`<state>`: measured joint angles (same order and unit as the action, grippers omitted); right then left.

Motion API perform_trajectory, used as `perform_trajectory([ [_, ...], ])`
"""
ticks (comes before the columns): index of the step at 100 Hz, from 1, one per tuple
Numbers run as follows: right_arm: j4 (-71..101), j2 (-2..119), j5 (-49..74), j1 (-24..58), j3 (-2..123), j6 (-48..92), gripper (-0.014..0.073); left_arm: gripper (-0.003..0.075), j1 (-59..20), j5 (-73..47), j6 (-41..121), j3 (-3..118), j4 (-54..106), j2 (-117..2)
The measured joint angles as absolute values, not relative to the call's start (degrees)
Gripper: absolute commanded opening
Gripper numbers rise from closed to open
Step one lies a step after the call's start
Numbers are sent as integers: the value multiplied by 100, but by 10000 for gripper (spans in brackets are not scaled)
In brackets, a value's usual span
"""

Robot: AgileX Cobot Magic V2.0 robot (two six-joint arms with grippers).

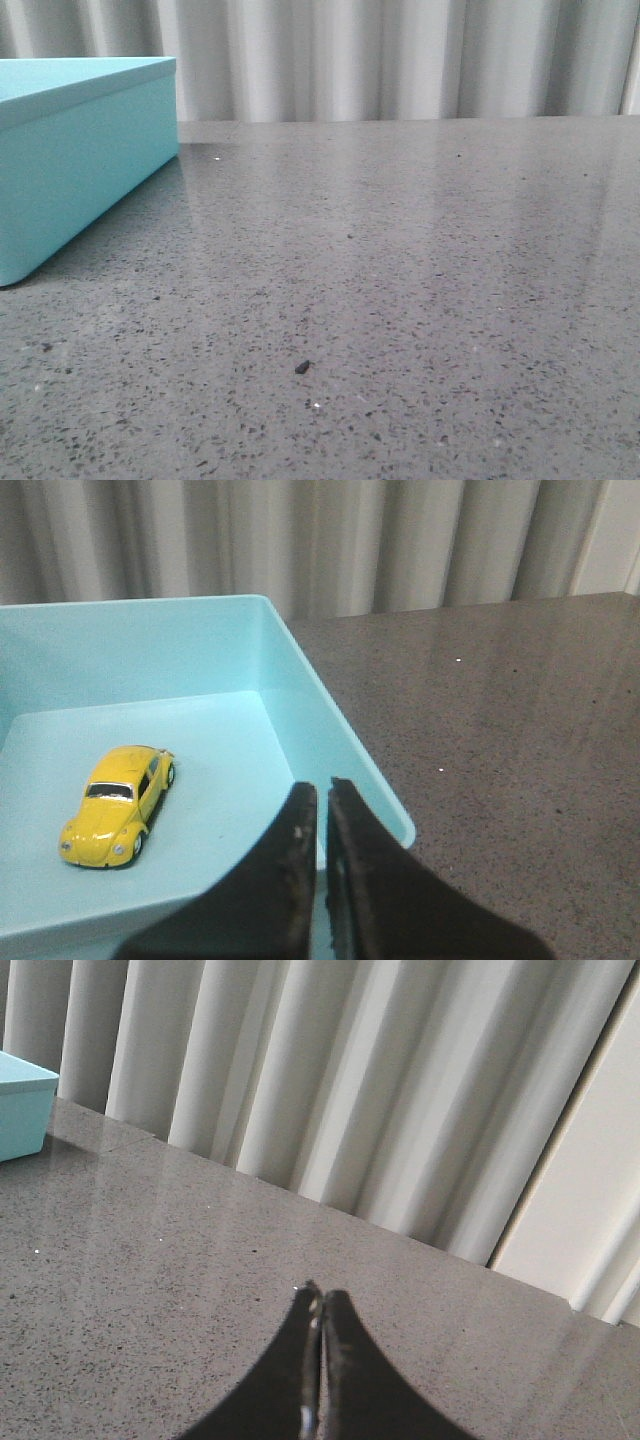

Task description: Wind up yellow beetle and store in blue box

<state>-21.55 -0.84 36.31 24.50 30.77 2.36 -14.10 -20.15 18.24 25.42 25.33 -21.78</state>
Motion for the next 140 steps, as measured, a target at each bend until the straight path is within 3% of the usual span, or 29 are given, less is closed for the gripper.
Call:
perform_trajectory([
  [30, -2155, -84, 3631, 2450, 3077, 236, -52, -21, -1410, -1477, 1656, 1339, 1354, -1036],
  [43, -2155, -84, 3631, 2450, 3077, 236, -52, -21, -1410, -1423, 630, 658, 532, -170],
  [58, -2155, -84, 3641, 2450, 3077, 236, -52, -21, -1410, -1450, -307, 41, 243, 24],
  [140, -2155, -84, 3641, 2450, 3077, 236, -52, -21, -1082, -1930, -587, 2, 254, 24],
])
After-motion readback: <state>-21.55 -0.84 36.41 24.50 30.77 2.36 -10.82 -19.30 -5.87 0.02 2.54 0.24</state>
